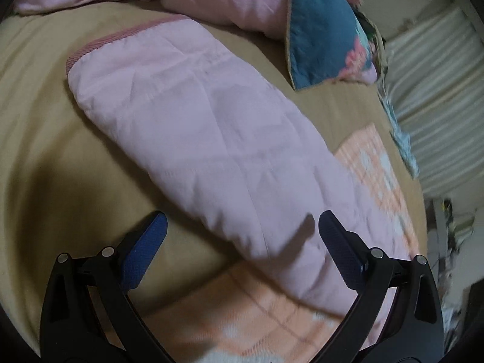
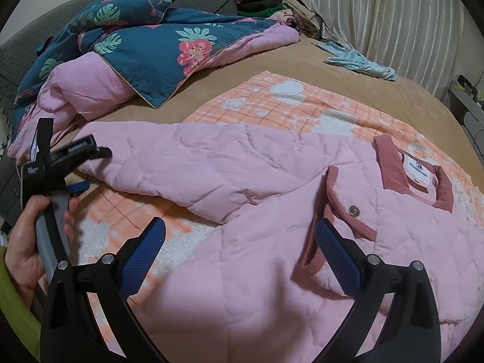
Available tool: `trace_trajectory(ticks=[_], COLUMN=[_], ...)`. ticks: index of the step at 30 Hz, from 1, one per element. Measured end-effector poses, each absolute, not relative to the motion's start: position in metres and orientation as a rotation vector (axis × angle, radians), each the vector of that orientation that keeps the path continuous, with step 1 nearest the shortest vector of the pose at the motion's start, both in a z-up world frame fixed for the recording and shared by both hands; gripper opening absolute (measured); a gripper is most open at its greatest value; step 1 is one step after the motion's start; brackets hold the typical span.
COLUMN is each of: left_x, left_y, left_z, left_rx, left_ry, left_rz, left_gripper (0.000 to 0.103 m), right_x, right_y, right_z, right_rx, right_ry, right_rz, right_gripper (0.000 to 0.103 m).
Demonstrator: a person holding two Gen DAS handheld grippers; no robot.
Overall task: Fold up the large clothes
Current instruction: 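Move the left tool along the other sleeve to its cuff, then close the left tool on the other sleeve cuff and lift it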
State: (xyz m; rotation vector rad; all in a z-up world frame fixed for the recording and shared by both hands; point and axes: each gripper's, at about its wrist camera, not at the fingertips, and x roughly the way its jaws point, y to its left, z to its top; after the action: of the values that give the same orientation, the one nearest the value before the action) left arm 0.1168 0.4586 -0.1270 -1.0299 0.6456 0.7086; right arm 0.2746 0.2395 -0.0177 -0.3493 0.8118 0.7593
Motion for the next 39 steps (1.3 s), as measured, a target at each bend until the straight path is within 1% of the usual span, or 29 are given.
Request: trace_trajectory(ticks=[7,11,12,13,14,15,16,19,22,29,35,39], left_x=[0.111,0.111,0.111,0.110,0.107,0.103,0.099,0.094,0.095,0.083,0.091,0.102], left_y=[0.487,0.496,0.496,0.497,0.497,0.498,0.499,0.500,0.492,0.452,0.404,0.381], left_z=[-0.130,-0.128,-0.127,-0.126,-0.125,-0.124,-0.123,-0.107,-0.078,-0.006,0.048,0.072], left_rx=[-1.105,-1.093,-1.087,-1.076,-1.067,-1.069,-1.075,-1.037,-0.962,-0.867,-0.765,-0.715], left_ry=[0.529,0.501,0.501,0.512,0.518,0.505,0.488,0.456,0.410,0.251,0.196,0.191], left_rz=[0.753,0.775,0.785,0.812,0.837,0.837,0.827,0.804,0.773,0.625,0.542,0.508], left_gripper=[0.094,0.093,0.085,0.068,0.058,0.043,0.034,0.018,0.014,0.011,0.011,0.011], right_x=[0.286,0.292,0.293,0.294,0.296,0.297,0.299,0.300,0.296,0.293,0.285,0.283], right_y=[0.220,0.210,0.206,0.202,0.199,0.196,0.191,0.176,0.162,0.129,0.096,0.073], right_z=[-0.020,-0.022,-0.022,-0.022,-0.022,-0.022,-0.021,-0.016,-0.008,0.004,0.025,0.036], right_rx=[-0.315,-0.305,-0.303,-0.300,-0.295,-0.290,-0.277,-0.229,-0.218,-0.219,-0.242,-0.214], right_ry=[0.832,0.839,0.840,0.840,0.840,0.839,0.841,0.830,0.804,0.795,0.750,0.732], right_rz=[0.720,0.699,0.693,0.686,0.680,0.674,0.664,0.658,0.650,0.618,0.591,0.571], right_gripper=[0.099,0.099,0.099,0.099,0.099,0.099,0.099,0.099,0.099,0.099,0.099,0.099])
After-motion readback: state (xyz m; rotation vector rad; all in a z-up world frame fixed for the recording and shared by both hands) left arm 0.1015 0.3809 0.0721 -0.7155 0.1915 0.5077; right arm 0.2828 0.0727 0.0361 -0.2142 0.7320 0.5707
